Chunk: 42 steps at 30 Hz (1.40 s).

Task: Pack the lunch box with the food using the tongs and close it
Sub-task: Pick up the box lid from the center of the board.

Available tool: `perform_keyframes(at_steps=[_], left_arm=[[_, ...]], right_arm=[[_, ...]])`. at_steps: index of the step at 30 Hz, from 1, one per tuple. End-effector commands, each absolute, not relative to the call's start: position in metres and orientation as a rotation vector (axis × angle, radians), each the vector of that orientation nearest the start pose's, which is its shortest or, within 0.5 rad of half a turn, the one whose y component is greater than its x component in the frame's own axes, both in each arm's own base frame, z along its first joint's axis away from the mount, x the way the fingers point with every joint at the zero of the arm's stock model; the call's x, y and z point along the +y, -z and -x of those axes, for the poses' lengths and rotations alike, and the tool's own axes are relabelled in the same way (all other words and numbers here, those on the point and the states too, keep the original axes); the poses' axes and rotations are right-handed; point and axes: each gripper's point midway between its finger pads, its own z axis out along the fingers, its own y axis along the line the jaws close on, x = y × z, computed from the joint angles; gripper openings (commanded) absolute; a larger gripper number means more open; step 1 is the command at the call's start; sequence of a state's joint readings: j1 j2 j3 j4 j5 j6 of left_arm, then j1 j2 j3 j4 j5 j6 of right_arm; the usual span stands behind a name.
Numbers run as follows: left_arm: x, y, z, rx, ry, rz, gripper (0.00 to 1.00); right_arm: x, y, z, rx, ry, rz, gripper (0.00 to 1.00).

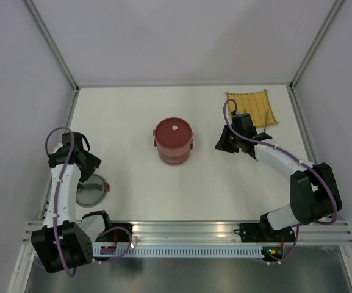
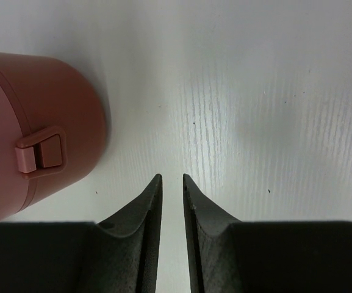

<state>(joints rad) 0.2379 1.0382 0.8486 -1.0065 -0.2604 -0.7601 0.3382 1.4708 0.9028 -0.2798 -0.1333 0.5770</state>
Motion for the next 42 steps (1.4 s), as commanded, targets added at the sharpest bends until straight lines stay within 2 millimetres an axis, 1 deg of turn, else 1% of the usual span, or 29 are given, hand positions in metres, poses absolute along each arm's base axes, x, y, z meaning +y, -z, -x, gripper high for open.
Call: perform_keyframes(at_steps=[1,2,3,4,6,7,9,10,11,13,14,15,16,17,18,19,21,24,27,28,29,30,33,34,35,36,37,39,42], left_arm=[[0.069,-0.104,-0.178,2.189,-0.277,1.625,0.91],[0.066,-0.1,-0.179,2.197,-0.259,1.64,0.91],[0.065,-0.095,-0.185,2.204,-0.244,1.642,0.91],[0.063,-0.091,-0.185,2.202,-0.243,1.677,0.91],[0.066,-0.08,-0.187,2.215,-0.291,1.717,0.91],[0.071,-0.077,-0.185,2.173,-0.34,1.772,0.91],[0.072,-0.073,-0.188,2.143,-0.355,1.827,0.91],[0.072,-0.072,-0.19,2.094,-0.348,1.88,0.91],[0.073,-0.072,-0.191,2.063,-0.345,1.908,0.91],[0.073,-0.071,-0.193,1.979,-0.33,1.976,0.91],[0.076,-0.072,-0.192,1.955,-0.345,1.982,0.9],[0.078,-0.072,-0.191,1.936,-0.36,1.986,0.9],[0.081,-0.073,-0.19,1.897,-0.37,1.997,0.9],[0.082,-0.072,-0.189,1.881,-0.376,2.004,0.9],[0.083,-0.069,-0.188,1.86,-0.381,2.022,0.9],[0.084,-0.067,-0.187,1.851,-0.394,2.031,0.89],[0.082,-0.058,-0.182,1.836,-0.414,2.074,0.89],[0.075,-0.05,-0.177,1.885,-0.425,2.109,0.89],[0.077,-0.045,-0.172,1.862,-0.465,2.136,0.88],[0.082,-0.044,-0.17,1.837,-0.495,2.141,0.87],[0.084,-0.043,-0.17,1.816,-0.505,2.146,0.83],[0.088,-0.04,-0.174,1.794,-0.501,2.142,0.8],[0.097,-0.04,-0.179,1.77,-0.529,2.112,0.74],[0.101,-0.041,-0.185,1.761,-0.527,2.087,0.7],[0.102,-0.041,-0.187,1.765,-0.531,2.073,0.64],[0.104,-0.041,-0.188,1.777,-0.543,2.059,0.63],[0.106,-0.04,-0.19,1.778,-0.55,2.047,0.59],[0.107,-0.038,-0.191,1.796,-0.558,2.038,0.58],[0.105,-0.027,-0.187,1.832,-0.596,2.05,0.58]], right_arm=[[0.174,-0.11,-0.342,2.397,-0.633,-0.237,0.26],[0.174,-0.111,-0.344,2.394,-0.634,-0.232,0.26],[0.175,-0.112,-0.345,2.393,-0.636,-0.229,0.26],[0.175,-0.109,-0.346,2.402,-0.633,-0.226,0.26],[0.176,-0.111,-0.349,2.402,-0.631,-0.222,0.26],[0.177,-0.114,-0.352,2.398,-0.633,-0.221,0.25],[0.179,-0.12,-0.354,2.403,-0.633,-0.217,0.25],[0.179,-0.12,-0.356,2.41,-0.628,-0.213,0.25],[0.181,-0.131,-0.364,2.388,-0.628,-0.204,0.25],[0.18,-0.13,-0.368,2.411,-0.603,-0.198,0.24],[0.181,-0.139,-0.375,2.394,-0.607,-0.193,0.24],[0.181,-0.138,-0.375,2.411,-0.606,-0.188,0.24],[0.18,-0.14,-0.383,2.415,-0.605,-0.195,0.24],[0.179,-0.141,-0.386,2.423,-0.604,-0.199,0.22],[0.176,-0.139,-0.386,2.441,-0.591,-0.208,0.21],[0.174,-0.139,-0.391,2.444,-0.583,-0.218,0.2],[0.174,-0.139,-0.393,2.45,-0.575,-0.235,0.19],[0.174,-0.146,-0.397,2.43,-0.575,-0.26,0.19],[0.17,-0.146,-0.4,2.424,-0.546,-0.28,0.2],[0.17,-0.148,-0.401,2.423,-0.544,-0.281,0.2],[0.17,-0.148,-0.402,2.426,-0.539,-0.27,0.2],[0.17,-0.144,-0.401,2.443,-0.53,-0.269,0.19],[0.167,-0.144,-0.402,2.449,-0.506,-0.254,0.18],[0.166,-0.143,-0.401,2.453,-0.495,-0.254,0.18],[0.164,-0.142,-0.401,2.454,-0.487,-0.255,0.18],[0.163,-0.143,-0.401,2.45,-0.481,-0.253,0.18],[0.162,-0.144,-0.401,2.447,-0.476,-0.253,0.17],[0.159,-0.144,-0.4,2.444,-0.451,-0.258,0.17],[0.154,-0.145,-0.399,2.447,-0.425,-0.261,0.17]])
